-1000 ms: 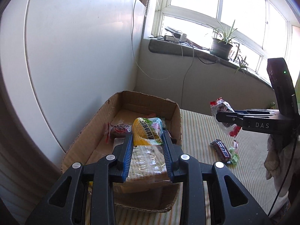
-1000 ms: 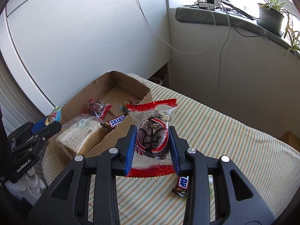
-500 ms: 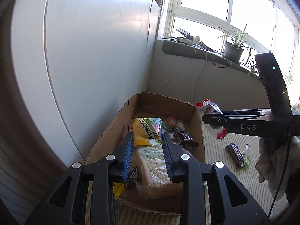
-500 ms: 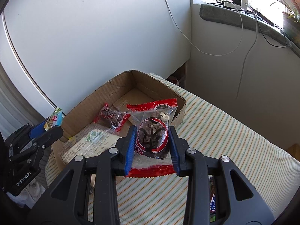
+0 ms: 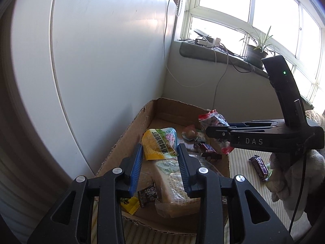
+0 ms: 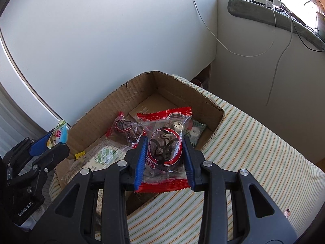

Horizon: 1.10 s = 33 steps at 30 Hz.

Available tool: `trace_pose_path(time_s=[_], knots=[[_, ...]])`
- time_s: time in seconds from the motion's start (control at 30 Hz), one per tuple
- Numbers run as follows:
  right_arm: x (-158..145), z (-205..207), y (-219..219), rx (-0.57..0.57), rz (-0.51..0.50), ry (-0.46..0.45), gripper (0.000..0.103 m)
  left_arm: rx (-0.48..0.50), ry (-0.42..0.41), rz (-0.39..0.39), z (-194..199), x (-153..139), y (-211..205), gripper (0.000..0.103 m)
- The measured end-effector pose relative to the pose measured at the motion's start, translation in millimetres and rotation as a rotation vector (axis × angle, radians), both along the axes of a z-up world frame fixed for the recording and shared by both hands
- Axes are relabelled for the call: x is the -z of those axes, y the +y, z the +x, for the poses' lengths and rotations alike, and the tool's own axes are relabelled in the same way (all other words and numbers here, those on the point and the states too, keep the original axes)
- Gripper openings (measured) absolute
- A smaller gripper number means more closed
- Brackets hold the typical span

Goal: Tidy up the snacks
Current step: 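Carry the pastry bag and yellow packet over the box and open both grippers, then move both grippers back to the chocolate bar and pink packet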

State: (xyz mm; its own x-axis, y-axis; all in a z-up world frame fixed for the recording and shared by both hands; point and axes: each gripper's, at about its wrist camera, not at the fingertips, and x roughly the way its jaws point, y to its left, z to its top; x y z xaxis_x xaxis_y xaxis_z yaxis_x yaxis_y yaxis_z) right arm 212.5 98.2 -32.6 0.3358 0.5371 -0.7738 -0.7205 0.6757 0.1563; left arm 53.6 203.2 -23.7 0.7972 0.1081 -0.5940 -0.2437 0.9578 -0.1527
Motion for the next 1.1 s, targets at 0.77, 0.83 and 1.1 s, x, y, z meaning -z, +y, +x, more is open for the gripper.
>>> trace_pose_path(time_s=[0.77,0.83,1.1], knots=[[-19,-7,-13,0.035,0.008,-0.081,0.092,-0.029,0.005,0.02,-2,-4,-6,0.069],[-23,-9,-17,0.037,0.011,-0.086,0.092,-0.025,0.001,0.02,-3,-5,-8,0.069],[-34,-16,-38,0.046,0.019,-0.121,0.092,-0.005,-0.013,0.041,-7,-13,-24,0.07]])
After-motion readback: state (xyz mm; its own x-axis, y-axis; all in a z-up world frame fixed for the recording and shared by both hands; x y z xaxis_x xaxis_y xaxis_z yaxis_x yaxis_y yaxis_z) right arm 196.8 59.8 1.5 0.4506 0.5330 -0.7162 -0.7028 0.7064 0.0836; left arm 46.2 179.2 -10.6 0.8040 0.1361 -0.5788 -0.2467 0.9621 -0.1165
